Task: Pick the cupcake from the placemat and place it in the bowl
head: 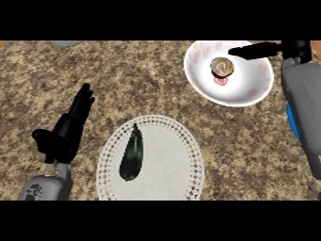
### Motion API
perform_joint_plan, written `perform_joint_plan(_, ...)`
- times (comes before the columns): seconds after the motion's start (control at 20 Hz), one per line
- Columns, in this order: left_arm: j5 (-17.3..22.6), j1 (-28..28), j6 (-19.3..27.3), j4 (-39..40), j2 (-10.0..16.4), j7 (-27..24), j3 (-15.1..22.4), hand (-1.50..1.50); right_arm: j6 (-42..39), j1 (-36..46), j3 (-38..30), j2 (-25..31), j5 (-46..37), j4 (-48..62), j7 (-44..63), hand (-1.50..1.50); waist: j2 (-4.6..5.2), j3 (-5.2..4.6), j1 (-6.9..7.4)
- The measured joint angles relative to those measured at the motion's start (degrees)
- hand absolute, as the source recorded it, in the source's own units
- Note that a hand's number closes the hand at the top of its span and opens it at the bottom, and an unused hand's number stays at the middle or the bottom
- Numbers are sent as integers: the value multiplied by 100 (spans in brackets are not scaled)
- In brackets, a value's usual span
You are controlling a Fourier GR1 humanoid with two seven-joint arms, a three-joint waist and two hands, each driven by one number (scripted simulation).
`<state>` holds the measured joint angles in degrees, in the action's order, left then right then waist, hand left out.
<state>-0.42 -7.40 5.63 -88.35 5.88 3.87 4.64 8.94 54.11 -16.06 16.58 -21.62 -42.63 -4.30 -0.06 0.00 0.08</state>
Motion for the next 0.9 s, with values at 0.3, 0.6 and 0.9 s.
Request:
perform_joint_plan(0.3,-1,20,-27,-5,11,5,-77,0,-668,-486,-364,258,734,-668,237,-150,-9,1,-39)
perform_joint_plan(0.6,-54,-93,-28,11,-39,100,-88,0,-1477,-1240,-520,447,1437,-1528,338,-150,-11,-1,-51)
perform_joint_plan(0.9,-122,-75,-46,15,-107,92,-102,0,-1954,-1969,-490,573,1893,-2395,509,-150,-4,1,-30)
